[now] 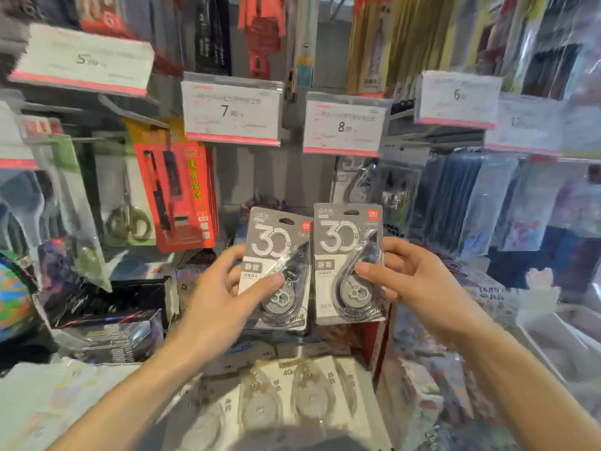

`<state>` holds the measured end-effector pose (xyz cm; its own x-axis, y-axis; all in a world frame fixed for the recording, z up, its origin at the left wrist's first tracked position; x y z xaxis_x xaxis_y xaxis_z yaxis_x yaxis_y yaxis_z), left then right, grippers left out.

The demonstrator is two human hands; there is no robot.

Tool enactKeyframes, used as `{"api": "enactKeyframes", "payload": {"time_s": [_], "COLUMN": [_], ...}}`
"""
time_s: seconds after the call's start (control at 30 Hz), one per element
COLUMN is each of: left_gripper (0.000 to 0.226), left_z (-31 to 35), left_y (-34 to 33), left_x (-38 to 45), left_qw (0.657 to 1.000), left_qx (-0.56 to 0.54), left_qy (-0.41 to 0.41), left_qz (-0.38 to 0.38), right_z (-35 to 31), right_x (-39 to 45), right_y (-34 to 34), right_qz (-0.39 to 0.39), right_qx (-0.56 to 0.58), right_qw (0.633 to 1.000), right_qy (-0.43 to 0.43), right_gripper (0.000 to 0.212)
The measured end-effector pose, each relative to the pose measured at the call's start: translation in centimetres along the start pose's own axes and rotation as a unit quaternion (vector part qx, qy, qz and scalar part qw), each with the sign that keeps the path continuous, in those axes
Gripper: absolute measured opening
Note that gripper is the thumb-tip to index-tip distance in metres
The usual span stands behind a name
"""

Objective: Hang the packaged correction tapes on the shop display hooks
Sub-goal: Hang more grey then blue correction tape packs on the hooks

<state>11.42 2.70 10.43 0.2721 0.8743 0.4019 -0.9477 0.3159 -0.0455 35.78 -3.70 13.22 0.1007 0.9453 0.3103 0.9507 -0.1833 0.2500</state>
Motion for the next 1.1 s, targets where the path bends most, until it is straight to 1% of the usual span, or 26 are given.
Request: {"api": "enactKeyframes", "payload": {"time_s": [0.1,0.23,0.4,0.57,0.77,0.87,0.97,1.1], "left_gripper": [0.049,0.046,0.055,0.049,0.046,0.042,0.044,0.050], "left_z": [1.9,4.6,7.8,10.4,13.1,14.9,16.1,17.7], "left_y": [-3.7,-8.1,-11.0,-12.1,-12.2,-12.3,-12.1,-11.8], "left_x": [0.2,0.4,0.3,0.1,-0.4,-0.9,-1.3,-1.5], "left_qw": [0.999,0.994,0.985,0.974,0.964,0.957,0.955,0.951], "left_qx": [0.015,0.054,0.108,0.156,0.172,0.176,0.167,0.154], "left_qy": [-0.041,-0.078,-0.114,-0.139,-0.185,-0.210,-0.229,-0.252], "left_qz": [0.026,0.054,0.076,0.085,0.087,0.091,0.089,0.090], "right_z": [-0.9,-1.6,-2.2,-2.7,-2.7,-3.2,-3.8,-4.3], "right_x": [-0.5,-0.6,-0.2,0.0,0.2,0.2,-0.1,0.1], "right_y": [4.2,9.3,13.0,14.1,13.9,13.3,12.9,11.8], "right_qz": [-0.011,-0.023,-0.026,-0.019,-0.007,-0.003,0.017,0.024], "right_qx": [-0.028,-0.052,-0.063,-0.069,-0.055,-0.072,-0.096,-0.106], "right_qw": [0.999,0.995,0.989,0.984,0.982,0.978,0.972,0.969], "right_qy": [0.043,0.087,0.128,0.166,0.182,0.194,0.213,0.222], "right_gripper": [0.043,0.033,0.035,0.035,0.037,0.036,0.037,0.039]}}
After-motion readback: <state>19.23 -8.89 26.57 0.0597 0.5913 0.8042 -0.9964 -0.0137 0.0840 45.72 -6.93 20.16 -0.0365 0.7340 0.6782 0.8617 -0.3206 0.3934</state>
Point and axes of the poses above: each hand's wrist, its own x-axis towards the middle knuckle, its own y-axis out of the back of the hand, z = x × y, the point moved 10 cm from there along x, towards the middle knuckle, and after that the axes turned 10 degrees about -x, right-handed, at the moved point
